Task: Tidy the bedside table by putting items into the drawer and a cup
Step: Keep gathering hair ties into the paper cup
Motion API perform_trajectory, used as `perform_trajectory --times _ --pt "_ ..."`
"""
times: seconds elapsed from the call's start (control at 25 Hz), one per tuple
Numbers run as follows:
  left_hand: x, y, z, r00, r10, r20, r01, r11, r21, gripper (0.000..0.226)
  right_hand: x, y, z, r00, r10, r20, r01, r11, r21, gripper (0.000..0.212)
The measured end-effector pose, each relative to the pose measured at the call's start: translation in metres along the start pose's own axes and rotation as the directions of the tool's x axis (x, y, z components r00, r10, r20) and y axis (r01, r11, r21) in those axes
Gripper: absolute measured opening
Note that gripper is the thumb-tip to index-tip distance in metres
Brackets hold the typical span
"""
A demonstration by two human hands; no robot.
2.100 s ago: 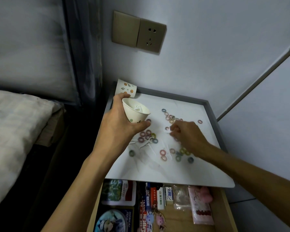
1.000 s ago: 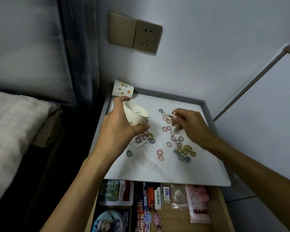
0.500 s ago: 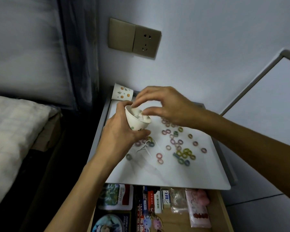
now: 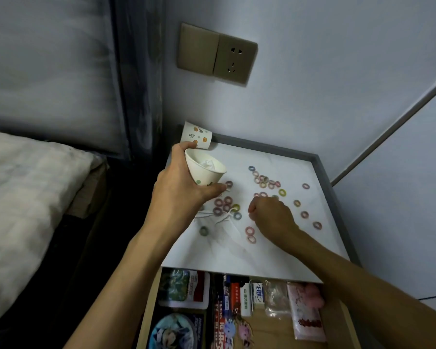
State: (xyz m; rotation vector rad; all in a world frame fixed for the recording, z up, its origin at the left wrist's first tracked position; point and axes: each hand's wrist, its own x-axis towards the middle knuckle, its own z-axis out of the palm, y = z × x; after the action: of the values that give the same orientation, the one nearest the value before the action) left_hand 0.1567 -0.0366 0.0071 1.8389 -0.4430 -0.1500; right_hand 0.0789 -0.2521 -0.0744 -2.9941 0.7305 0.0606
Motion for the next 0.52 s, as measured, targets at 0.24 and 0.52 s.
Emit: perform_trajectory --times 0.24,0.52 --pt "0.000 0.000 -0.005 1.000 0.007 0.003 -0.006 1.000 -0.012 0.083 -0.002 0.005 0.000 0.998 -0.057 -0.021 0.055 0.996 -0.068 0.021" --pt "-0.002 0.000 -0.008 1.000 0.006 -0.002 -0.006 1.000 -0.002 0.083 0.001 -0.010 -0.011 0.665 -0.741 -0.094 0.736 0.671 -0.089 0.027"
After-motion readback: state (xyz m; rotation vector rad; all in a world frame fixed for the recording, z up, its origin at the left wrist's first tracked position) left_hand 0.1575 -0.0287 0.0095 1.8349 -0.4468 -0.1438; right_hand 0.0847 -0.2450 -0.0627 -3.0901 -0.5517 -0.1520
